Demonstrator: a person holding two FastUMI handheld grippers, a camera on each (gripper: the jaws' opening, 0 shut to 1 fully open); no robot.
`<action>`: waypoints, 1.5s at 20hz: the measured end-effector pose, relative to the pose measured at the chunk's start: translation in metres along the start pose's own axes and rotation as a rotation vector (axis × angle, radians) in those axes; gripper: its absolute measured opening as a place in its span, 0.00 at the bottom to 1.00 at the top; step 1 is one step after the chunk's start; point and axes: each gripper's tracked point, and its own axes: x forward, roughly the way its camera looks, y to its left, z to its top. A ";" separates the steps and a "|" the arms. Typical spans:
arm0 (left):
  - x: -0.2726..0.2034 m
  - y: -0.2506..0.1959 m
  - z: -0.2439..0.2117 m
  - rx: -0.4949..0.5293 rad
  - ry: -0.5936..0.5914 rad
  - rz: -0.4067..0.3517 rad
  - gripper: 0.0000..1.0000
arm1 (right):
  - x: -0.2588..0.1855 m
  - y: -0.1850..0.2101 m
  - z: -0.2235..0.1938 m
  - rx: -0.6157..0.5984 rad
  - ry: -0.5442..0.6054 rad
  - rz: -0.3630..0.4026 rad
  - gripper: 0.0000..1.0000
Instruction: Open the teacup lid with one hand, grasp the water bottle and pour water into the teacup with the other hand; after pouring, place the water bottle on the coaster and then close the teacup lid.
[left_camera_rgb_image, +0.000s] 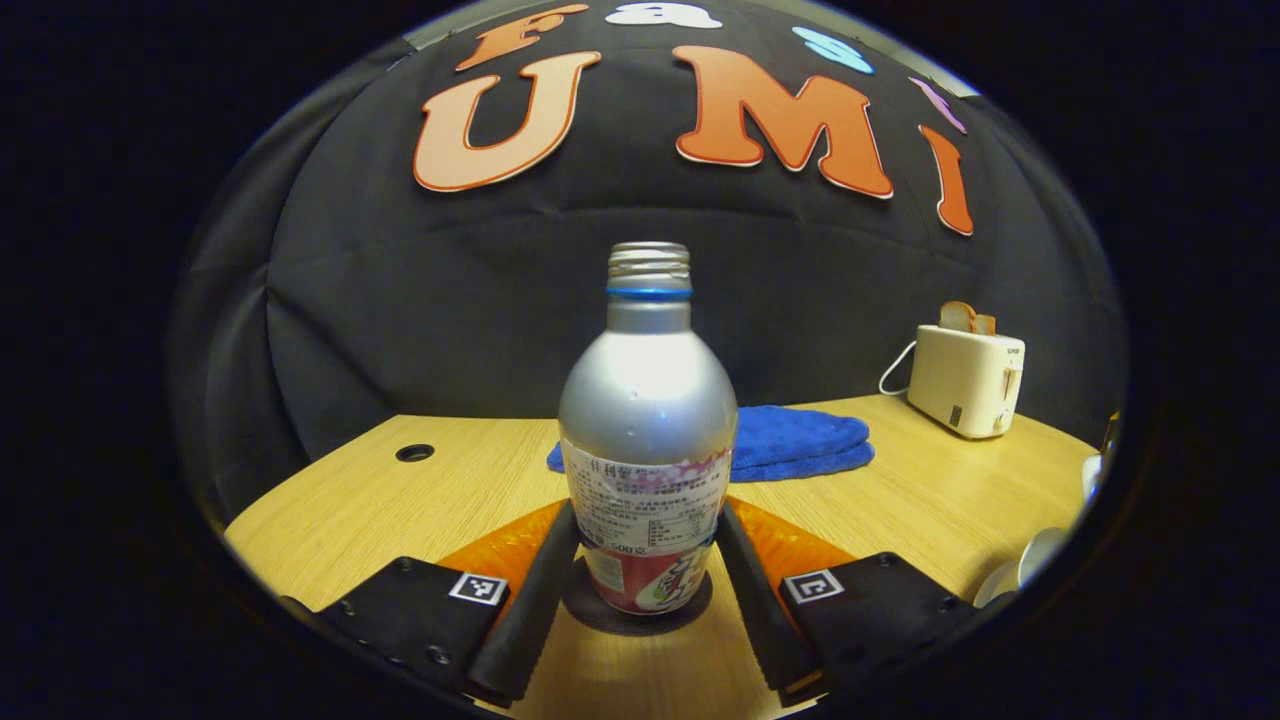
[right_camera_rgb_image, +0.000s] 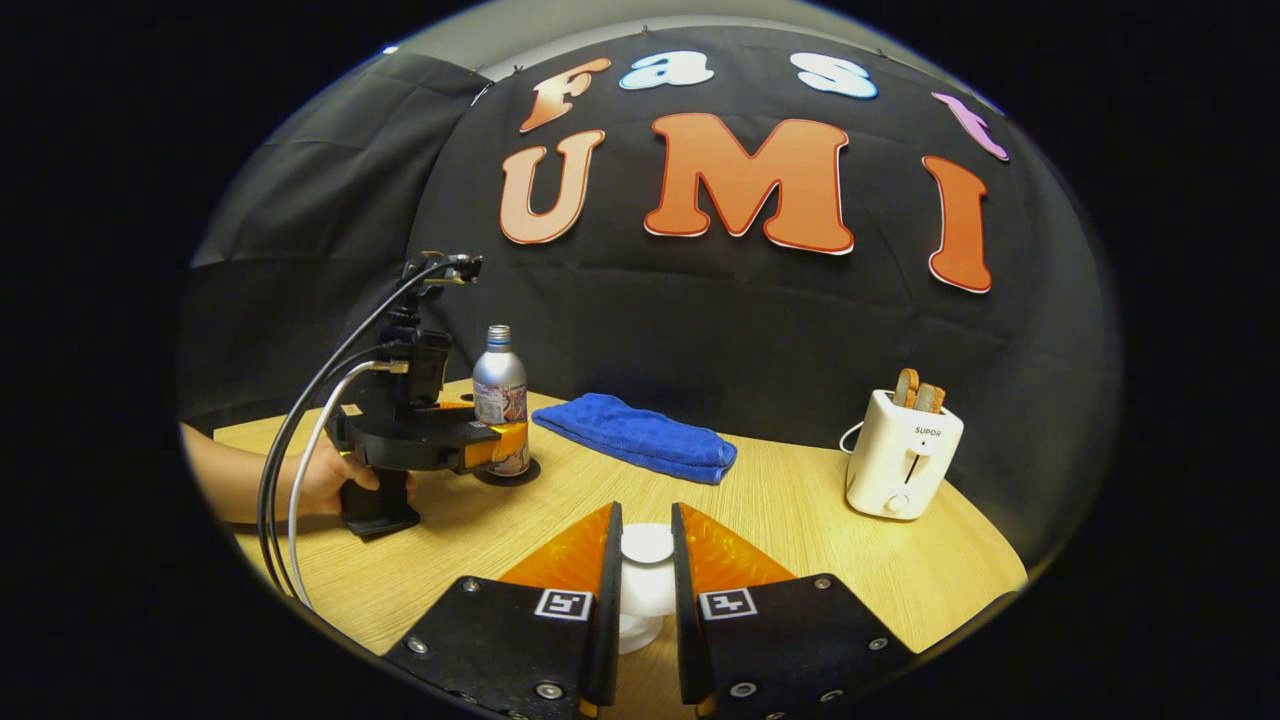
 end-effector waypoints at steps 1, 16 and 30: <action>0.002 -0.001 -0.004 -0.009 0.016 0.000 0.82 | 0.001 -0.001 0.000 0.001 0.003 -0.001 0.25; -0.013 0.005 -0.021 0.001 0.115 -0.013 0.94 | 0.000 0.011 0.000 0.009 0.008 0.022 0.25; -0.086 0.004 -0.009 0.070 0.052 -0.035 0.94 | 0.016 0.034 -0.041 0.032 0.086 0.062 0.25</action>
